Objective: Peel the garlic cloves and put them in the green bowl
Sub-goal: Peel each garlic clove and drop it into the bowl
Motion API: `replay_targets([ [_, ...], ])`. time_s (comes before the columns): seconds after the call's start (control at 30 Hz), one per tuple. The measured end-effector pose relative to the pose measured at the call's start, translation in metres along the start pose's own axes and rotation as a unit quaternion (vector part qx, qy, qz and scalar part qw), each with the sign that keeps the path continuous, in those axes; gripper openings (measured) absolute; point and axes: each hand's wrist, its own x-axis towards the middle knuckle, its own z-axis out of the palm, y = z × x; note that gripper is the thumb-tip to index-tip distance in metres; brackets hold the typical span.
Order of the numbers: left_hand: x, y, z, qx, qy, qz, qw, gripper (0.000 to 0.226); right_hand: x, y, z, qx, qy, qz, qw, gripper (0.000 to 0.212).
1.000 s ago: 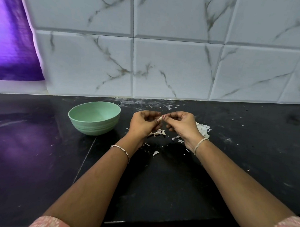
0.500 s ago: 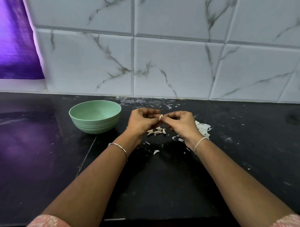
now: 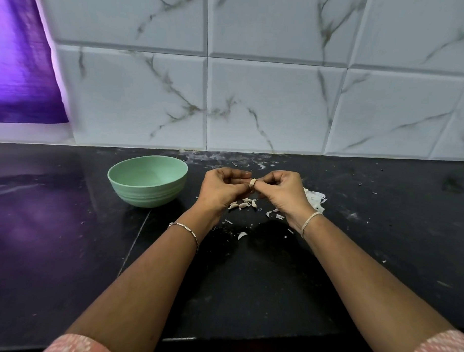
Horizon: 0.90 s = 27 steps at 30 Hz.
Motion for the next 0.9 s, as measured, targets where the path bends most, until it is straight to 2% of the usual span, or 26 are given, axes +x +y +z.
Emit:
replay_targets([
  [0.13,0.002,0.0,0.0,-0.005,0.01,0.005,1.0,0.019,-0.002,-0.005,-0.001,0.025,-0.001,0.002,1.0,0.009],
  [0.3,0.005,-0.006,0.001,0.033,-0.017,0.007,0.999,0.01,-0.002,-0.008,-0.004,0.043,0.009,0.004,0.999,0.009],
  [0.43,0.007,-0.008,0.003,0.064,-0.015,0.015,0.998,0.009,-0.001,-0.008,-0.004,0.04,0.007,0.008,0.999,0.012],
  [0.6,0.009,-0.009,0.001,0.07,-0.003,0.015,0.997,0.009,0.0,-0.004,-0.005,0.028,-0.006,-0.003,1.0,0.006],
  [0.9,0.01,-0.011,-0.001,0.073,-0.002,0.005,0.997,0.013,0.001,-0.002,-0.005,0.01,0.0,-0.01,1.0,0.012],
])
